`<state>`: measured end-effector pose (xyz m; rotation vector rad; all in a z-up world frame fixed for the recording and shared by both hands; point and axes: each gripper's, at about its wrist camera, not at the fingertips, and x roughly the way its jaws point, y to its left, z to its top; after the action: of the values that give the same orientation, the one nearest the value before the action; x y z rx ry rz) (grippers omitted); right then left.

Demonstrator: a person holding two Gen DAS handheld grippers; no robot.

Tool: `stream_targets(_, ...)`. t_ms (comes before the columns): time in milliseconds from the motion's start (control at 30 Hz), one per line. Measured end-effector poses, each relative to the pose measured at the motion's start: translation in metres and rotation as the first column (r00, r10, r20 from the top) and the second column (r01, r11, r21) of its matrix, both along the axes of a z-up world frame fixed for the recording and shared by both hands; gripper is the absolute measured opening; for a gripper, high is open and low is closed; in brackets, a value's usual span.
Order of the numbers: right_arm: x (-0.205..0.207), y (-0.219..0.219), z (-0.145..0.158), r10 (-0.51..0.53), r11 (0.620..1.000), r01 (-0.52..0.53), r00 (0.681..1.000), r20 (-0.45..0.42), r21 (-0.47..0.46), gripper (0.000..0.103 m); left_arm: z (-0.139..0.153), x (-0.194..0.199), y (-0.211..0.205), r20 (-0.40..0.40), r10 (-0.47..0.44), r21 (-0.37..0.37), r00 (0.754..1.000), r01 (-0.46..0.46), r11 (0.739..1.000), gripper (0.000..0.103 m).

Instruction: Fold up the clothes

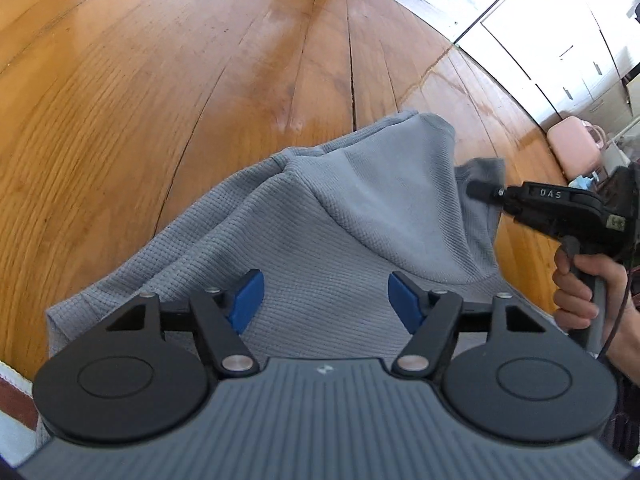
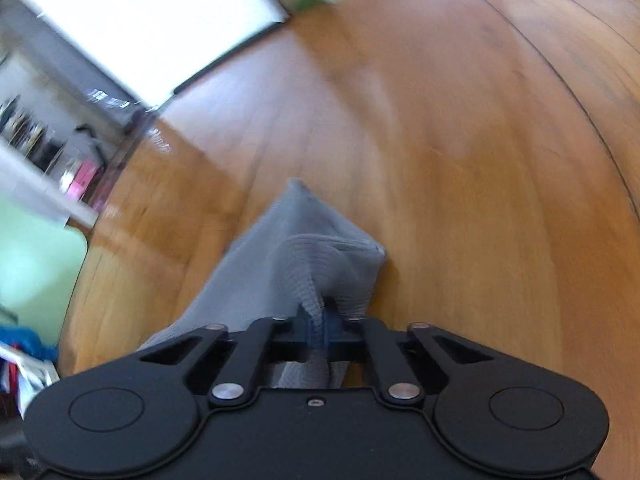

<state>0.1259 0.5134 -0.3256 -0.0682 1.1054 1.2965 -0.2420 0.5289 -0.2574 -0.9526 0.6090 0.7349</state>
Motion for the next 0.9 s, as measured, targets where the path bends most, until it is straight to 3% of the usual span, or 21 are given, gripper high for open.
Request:
stream_targets(67, -0.025, -0.005, 0.02, 0.036, 0.994, -0.047, 0.993, 0.111, 0.098, 0.007, -0.002, -0.006, 0.003, 0.033, 0.022, -0.03, 0.999, -0.021, 0.999, 0.068)
stream_targets(100, -0.046, -0.009, 0.033, 0.081, 0.985, -0.108, 0.977, 0.195, 0.132, 0.007, -0.004, -0.01, 0.005, 0.055, 0.037, -0.053, 0.998, -0.034, 0.998, 0.068)
stream_targets(133, -0.071, -0.015, 0.045, 0.145, 0.97, -0.196, 0.942, 0.304, 0.144, 0.007, -0.006, -0.014, 0.008, 0.076, 0.052, -0.075, 0.996, -0.046, 0.996, 0.068)
stream_targets(167, -0.096, -0.022, 0.057, 0.203, 0.948, -0.284, 0.889, 0.409, 0.147, 0.007, -0.008, -0.016, 0.01, 0.092, 0.064, -0.093, 0.994, -0.055, 0.994, 0.068)
stream_targets(233, -0.152, -0.044, 0.068, 0.349, 0.863, -0.497, 0.721, 0.599, 0.095, 0.007, -0.013, -0.021, 0.014, 0.124, 0.09, -0.129, 0.988, -0.073, 0.989, 0.068)
stream_targets(267, -0.178, -0.056, 0.07, 0.415, 0.805, -0.592, 0.62, 0.665, 0.049, 0.007, -0.014, -0.024, 0.015, 0.139, 0.11, -0.149, 0.984, -0.089, 0.985, 0.068)
stream_targets(333, -0.21, -0.08, 0.059, 0.535, 0.704, -0.708, 0.48, 0.696, -0.053, 0.007, -0.017, -0.03, 0.017, 0.164, 0.15, -0.185, 0.975, -0.119, 0.975, 0.068)
stream_targets(400, -0.228, -0.1, 0.036, 0.622, 0.637, -0.75, 0.362, 0.695, -0.18, 0.007, -0.015, -0.033, 0.017, 0.145, 0.162, -0.172, 0.976, -0.136, 0.976, 0.068)
stream_targets(433, -0.232, -0.107, 0.024, 0.644, 0.627, -0.745, 0.331, 0.69, -0.227, 0.007, -0.013, -0.033, 0.016, 0.135, 0.161, -0.156, 0.978, -0.139, 0.978, 0.068)
stream_targets(467, -0.231, -0.111, 0.017, 0.647, 0.633, -0.733, 0.326, 0.689, -0.249, 0.008, -0.011, -0.033, 0.015, 0.13, 0.16, -0.148, 0.978, -0.141, 0.979, 0.068)
stream_targets(533, -0.229, -0.119, 0.011, 0.645, 0.667, -0.699, 0.368, 0.67, -0.258, 0.01, -0.009, -0.033, 0.014, 0.143, 0.161, -0.141, 0.977, -0.141, 0.98, 0.069)
stream_targets(667, -0.209, -0.127, 0.014, 0.625, 0.743, -0.641, 0.556, 0.548, -0.196, 0.013, -0.005, -0.032, 0.014, 0.205, 0.16, -0.132, 0.966, -0.135, 0.982, 0.07)
stream_targets(733, -0.2, -0.131, 0.016, 0.602, 0.778, -0.604, 0.641, 0.477, -0.171, 0.021, -0.004, -0.03, 0.012, 0.235, 0.152, -0.128, 0.96, -0.125, 0.984, 0.071)
stream_targets(800, -0.19, -0.135, 0.017, 0.571, 0.813, -0.563, 0.717, 0.399, -0.15, 0.037, -0.004, -0.028, 0.01, 0.261, 0.14, -0.127, 0.955, -0.11, 0.986, 0.072)
stream_targets(900, -0.175, -0.142, 0.02, 0.51, 0.859, -0.495, 0.815, 0.275, -0.129, 0.046, -0.008, -0.015, 0.011, 0.242, 0.103, -0.122, 0.965, -0.075, 0.99, 0.074)
